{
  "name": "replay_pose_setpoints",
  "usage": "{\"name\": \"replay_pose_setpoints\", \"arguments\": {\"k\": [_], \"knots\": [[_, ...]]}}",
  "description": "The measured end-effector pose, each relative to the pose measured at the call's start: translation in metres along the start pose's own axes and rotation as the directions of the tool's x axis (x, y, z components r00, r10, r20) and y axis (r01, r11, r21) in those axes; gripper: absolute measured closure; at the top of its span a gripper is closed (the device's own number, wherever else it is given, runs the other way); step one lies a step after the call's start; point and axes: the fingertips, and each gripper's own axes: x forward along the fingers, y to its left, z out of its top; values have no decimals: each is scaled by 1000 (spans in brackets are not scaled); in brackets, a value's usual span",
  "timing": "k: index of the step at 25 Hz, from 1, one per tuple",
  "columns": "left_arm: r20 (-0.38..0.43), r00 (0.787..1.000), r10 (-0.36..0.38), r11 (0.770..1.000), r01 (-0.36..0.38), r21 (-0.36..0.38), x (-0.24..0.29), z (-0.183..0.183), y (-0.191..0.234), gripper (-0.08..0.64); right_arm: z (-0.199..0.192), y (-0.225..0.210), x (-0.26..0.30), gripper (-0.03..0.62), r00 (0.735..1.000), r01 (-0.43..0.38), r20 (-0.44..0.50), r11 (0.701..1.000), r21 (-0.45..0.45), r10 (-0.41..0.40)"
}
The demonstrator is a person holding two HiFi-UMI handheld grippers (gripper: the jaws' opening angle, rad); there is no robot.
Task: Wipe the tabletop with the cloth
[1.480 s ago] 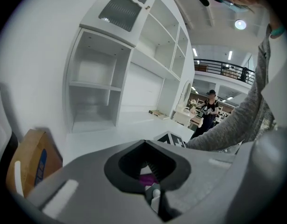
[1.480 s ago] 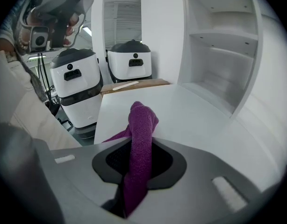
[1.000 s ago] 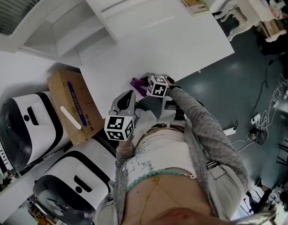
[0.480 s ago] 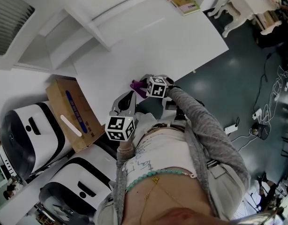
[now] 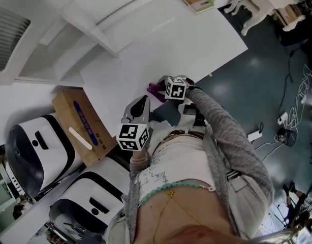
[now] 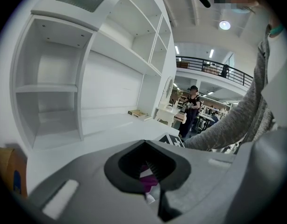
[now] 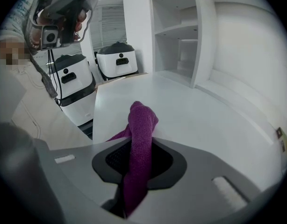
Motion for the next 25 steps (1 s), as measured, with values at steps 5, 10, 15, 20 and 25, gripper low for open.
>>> {"name": "replay_pose_setpoints", "arguments": {"k": [5, 10, 15, 20, 25], "knots": [[-12, 1000, -11, 1000, 11, 3, 13, 3, -7, 560, -17, -14, -14, 500, 1000, -2, 2, 1000, 23, 2], [-19, 1000, -23, 1000, 24, 12, 24, 6, -14, 560, -30, -19, -23, 500, 1000, -18, 8, 1000, -8, 18], [-18, 1000, -15, 1000, 15, 22, 34, 15, -20, 560, -47, -29, -37, 500, 1000, -22, 18, 1000, -11, 22], [-16, 1000, 5, 1000, -5, 21, 45, 20, -27, 560, -59, -37, -47, 500, 999, 3, 35, 1000, -19, -2], [-1, 1000, 29, 1000, -29, 12, 60, 28, -44, 560, -63, -35, -49, 500, 999, -37, 29, 999, -32, 38]]}}
